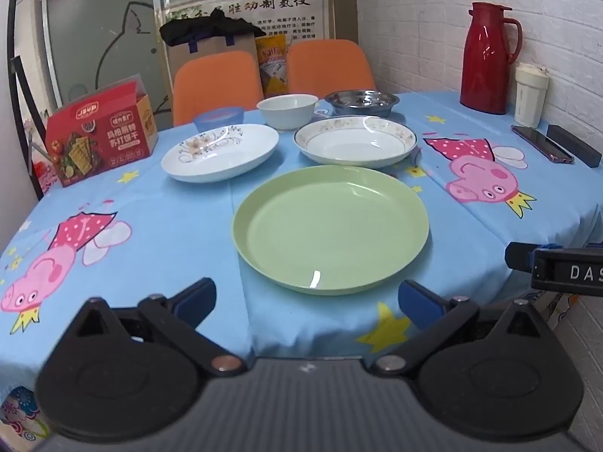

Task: Organize plates and bowls
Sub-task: 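Move the left gripper toward the rim of the pale green plate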

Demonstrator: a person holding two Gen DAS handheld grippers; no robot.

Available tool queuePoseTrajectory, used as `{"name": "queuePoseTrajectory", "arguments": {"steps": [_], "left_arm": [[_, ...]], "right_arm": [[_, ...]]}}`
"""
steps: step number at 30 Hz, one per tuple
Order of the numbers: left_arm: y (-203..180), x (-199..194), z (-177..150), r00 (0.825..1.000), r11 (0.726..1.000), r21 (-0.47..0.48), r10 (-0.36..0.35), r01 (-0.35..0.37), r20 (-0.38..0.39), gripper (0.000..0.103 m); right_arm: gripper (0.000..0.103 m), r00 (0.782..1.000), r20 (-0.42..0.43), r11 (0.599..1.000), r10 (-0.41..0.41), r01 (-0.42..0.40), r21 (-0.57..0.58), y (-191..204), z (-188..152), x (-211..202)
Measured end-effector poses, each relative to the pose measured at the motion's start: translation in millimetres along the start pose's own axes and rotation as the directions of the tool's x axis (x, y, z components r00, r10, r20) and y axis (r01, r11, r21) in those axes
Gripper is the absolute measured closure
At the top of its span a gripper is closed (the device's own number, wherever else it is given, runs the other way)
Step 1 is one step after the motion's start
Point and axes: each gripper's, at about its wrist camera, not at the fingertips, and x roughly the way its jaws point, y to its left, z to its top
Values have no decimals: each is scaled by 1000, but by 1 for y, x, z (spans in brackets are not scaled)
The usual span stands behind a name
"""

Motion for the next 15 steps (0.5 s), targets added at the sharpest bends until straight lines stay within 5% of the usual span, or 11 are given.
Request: {"name": "queuePoseTrajectory", "arguments": {"steps": [15], "left_arm": [[8,20,23,998,999,-13,45,-46,-38,1]], "right_arm": [[12,999,7,999,51,-51,-17,5,14,13]]}}
